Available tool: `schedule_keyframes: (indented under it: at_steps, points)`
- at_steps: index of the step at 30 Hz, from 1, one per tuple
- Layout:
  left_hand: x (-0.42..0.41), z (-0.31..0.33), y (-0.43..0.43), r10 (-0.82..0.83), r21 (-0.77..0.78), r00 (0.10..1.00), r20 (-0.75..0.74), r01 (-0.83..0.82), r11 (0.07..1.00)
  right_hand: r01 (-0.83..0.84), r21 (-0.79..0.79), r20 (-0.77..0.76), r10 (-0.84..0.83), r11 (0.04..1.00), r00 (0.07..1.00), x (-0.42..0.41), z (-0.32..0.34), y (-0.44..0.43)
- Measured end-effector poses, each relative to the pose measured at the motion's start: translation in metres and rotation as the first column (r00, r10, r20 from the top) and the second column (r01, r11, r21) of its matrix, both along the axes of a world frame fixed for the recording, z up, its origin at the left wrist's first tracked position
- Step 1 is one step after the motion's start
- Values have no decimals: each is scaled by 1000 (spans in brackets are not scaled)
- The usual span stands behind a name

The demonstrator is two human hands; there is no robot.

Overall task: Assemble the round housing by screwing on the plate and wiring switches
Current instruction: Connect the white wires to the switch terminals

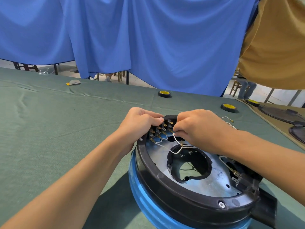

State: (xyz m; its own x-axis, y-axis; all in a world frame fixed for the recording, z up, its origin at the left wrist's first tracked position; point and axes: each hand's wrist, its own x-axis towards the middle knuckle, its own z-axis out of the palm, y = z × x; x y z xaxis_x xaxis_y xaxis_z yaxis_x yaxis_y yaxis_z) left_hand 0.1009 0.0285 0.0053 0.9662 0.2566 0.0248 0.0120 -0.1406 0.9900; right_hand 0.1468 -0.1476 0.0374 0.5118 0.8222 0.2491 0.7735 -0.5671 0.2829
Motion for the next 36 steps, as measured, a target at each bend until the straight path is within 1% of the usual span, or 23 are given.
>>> schedule_keyframes:
  at_steps: [3, 8, 12, 14, 17, 22, 29, 33, 36]
  points:
    - [0, 0, 2, -24, 5, 1000, -3, 24, 1000, -36, -68, 75, 41, 997, 996, 1, -3, 1]
    - [1, 0, 3, -36, 5, 999, -4, 36, 999, -49, -101, 87, 58, 994, 994, 3, -2, 1]
    - [2, -1, 3, -35, 18, 999, -2, 35, 999, -11, -101, 75, 19, 995, 997, 2, -1, 4]
    - [2, -1, 3, -36, 21, 999, 2, 36, 999, 10, -65, 27, -9, 998, 1000, -1, 3, 6]
    - [2, -1, 3, -36, 25, 999, 12, 36, 999, -17, 10, 2, 17, 1000, 1000, -8, 7, 7]
    - [1, -1, 3, -61, 2, 998, 24, 61, 998, -28, -110, 67, 35, 994, 997, -11, 1, 15]
    - [1, 0, 3, -66, -9, 998, 18, 66, 998, -11, -79, 68, 17, 997, 998, -10, 2, 18]
    - [-2, 1, 1, -70, 4, 997, 32, 70, 998, -79, -76, 84, 85, 994, 993, -17, 3, 19]
    - [-3, 2, 1, -78, 27, 997, 30, 77, 997, -110, -111, 81, 120, 988, 990, -24, 6, 22]
